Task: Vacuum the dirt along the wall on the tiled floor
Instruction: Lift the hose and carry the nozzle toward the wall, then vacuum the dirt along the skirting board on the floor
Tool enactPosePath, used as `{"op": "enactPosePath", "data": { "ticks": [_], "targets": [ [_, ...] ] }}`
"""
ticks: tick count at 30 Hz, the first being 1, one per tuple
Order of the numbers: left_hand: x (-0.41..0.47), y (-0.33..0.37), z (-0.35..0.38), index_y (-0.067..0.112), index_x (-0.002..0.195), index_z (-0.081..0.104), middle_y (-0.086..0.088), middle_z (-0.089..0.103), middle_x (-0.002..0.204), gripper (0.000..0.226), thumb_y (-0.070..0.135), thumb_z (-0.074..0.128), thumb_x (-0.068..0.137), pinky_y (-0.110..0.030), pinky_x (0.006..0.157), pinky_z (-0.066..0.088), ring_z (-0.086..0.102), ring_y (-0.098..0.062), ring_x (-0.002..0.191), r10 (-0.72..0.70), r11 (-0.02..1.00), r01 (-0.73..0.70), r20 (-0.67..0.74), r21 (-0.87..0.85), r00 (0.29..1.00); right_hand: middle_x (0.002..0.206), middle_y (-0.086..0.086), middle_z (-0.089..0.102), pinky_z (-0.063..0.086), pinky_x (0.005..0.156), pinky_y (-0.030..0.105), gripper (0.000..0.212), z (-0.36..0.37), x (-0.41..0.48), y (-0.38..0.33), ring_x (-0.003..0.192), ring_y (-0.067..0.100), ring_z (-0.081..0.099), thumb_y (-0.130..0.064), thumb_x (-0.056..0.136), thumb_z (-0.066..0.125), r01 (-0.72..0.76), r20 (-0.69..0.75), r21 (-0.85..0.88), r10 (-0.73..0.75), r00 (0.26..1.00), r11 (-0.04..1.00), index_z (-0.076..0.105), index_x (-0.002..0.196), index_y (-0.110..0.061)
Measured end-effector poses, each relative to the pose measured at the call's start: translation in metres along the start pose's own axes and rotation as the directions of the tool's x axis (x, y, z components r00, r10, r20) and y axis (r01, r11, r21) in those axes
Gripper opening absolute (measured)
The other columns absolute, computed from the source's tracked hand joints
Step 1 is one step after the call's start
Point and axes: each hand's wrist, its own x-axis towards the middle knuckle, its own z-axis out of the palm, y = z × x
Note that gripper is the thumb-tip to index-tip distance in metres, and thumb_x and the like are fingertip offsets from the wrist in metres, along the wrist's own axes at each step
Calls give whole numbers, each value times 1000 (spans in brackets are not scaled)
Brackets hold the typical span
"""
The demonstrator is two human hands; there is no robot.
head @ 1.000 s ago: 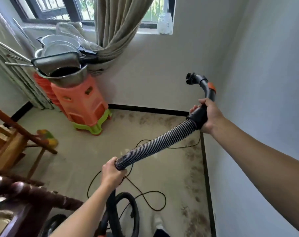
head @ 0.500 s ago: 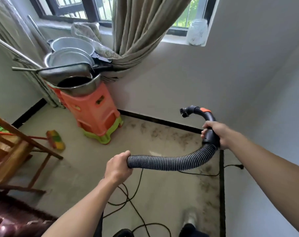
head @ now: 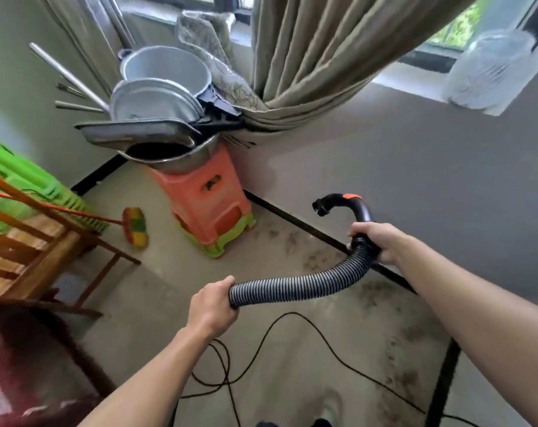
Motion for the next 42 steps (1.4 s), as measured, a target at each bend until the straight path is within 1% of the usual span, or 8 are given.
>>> {"op": "enactPosePath", "data": {
  "ticks": [7, 12, 20, 24, 28, 32, 38, 42],
  "targets": [
    [73, -25, 19, 22, 83, 42, 5, 54, 75, 13, 21, 53, 76, -31, 62, 39, 59, -24, 81, -161, 987, 163, 103, -11, 982, 80, 22, 69, 58, 79, 53, 42, 62, 86, -58, 69, 34, 68, -5, 62, 76, 47, 70, -283, -29, 997, 958, 62, 100, 7],
    [144, -43, 59, 23, 83, 39, 5, 56, 80, 16, 18, 53, 78, -31, 63, 36, 59, -23, 84, -164, 985, 170, 199, -14, 966, 95, 22, 71, 61, 73, 52, 79, 93, 177, -64, 79, 36, 71, -26, 34, 80, 27, 60, -476, 2, 998, 879, 61, 105, 3],
    [213, -48, 146, 23, 100, 53, -1, 67, 101, 19, 22, 54, 82, -34, 78, 46, 64, -28, 99, -219, 971, 236, 311, -19, 925, 98, 18, 70, 57, 87, 48, 50, 116, 299, -49, 88, 35, 69, -47, 82, 72, -9, -30, -602, -11, 1000, 798, 65, 102, -2],
    [241, -48, 215, 20, 103, 52, -1, 66, 104, 22, 21, 56, 81, -35, 83, 45, 62, -29, 101, -238, 966, 257, 320, -18, 917, 93, 20, 71, 57, 86, 50, 36, 119, 375, -16, 85, 35, 68, -38, 85, 72, 41, 21, -684, -36, 999, 729, 67, 88, -2],
    [275, -52, 301, 21, 102, 51, 1, 62, 103, 20, 17, 55, 83, -35, 83, 43, 61, -25, 99, -274, 960, 276, 312, 39, 910, 88, 18, 71, 56, 74, 41, 33, 128, 456, 27, 78, 32, 67, -29, 79, 78, 116, 86, -764, -78, 993, 634, 69, 94, -1],
    [312, -55, 391, 21, 100, 52, 4, 61, 98, 17, 18, 55, 84, -34, 80, 43, 60, -22, 97, -280, 958, 287, 274, 14, 920, 89, 14, 66, 52, 70, 35, 37, 139, 535, 57, 78, 29, 63, -28, 77, 78, 227, 121, -831, -234, 965, 508, 67, 102, -4],
    [384, -73, 508, 20, 96, 52, 4, 62, 91, 15, 21, 59, 83, -34, 68, 45, 61, -22, 87, -256, 958, 265, 97, -107, 962, 90, 9, 60, 44, 69, 31, 43, 190, 652, 56, 79, 24, 57, -29, 79, 77, 466, 328, -846, -436, 838, 259, 64, 112, -5],
    [441, -117, 548, 19, 102, 52, 2, 63, 95, 22, 25, 62, 83, -35, 67, 46, 62, -24, 89, -220, 974, 217, -45, -63, 974, 96, 11, 62, 48, 72, 32, 45, 246, 707, 47, 85, 27, 61, -28, 78, 76, 578, 417, -796, -530, 739, 180, 62, 112, -4]
  ]
}}
